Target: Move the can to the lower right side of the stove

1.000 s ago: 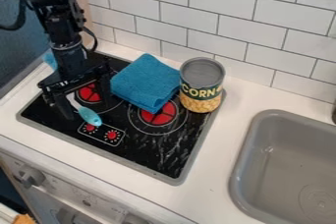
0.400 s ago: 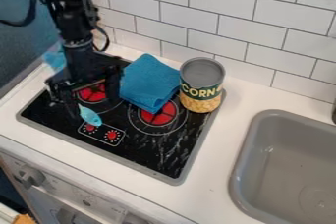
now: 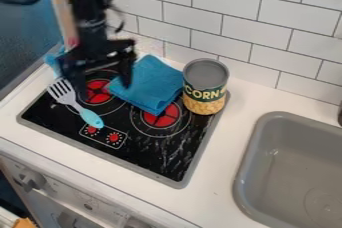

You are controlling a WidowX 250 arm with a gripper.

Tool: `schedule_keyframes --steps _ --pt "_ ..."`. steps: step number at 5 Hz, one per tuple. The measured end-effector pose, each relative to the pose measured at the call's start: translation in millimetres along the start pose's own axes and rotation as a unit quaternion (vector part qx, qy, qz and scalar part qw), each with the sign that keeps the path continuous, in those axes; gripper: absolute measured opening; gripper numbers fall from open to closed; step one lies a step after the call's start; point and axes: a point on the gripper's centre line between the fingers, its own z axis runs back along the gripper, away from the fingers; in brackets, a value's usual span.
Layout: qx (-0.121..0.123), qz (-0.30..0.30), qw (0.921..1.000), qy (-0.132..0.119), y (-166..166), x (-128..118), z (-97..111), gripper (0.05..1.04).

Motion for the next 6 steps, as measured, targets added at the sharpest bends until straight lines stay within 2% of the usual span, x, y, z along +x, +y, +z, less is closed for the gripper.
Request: schedule_keyframes --steps 1,2,3,4,5,6 --pt "-0.012 -0.022 0.9996 -0.016 -15.4 17.3 8.2 0.999" --pt "-0.026 -0.054 0.9979 -0.025 -45.5 21.0 12.0 0.999" --pt "-0.026 -0.079 0.9955 -0.044 -63.7 30.0 21.6 0.999" --pt "-0.058 -0.124 0.9891 -0.053 -84.5 32.8 21.4 0.999" --pt "-0.073 -0.154 0.9815 -0.087 -102.2 22.5 13.3 0.999" --pt "-0.08 -0.2 0.9689 -0.122 -117.1 13.3 9.2 0.999"
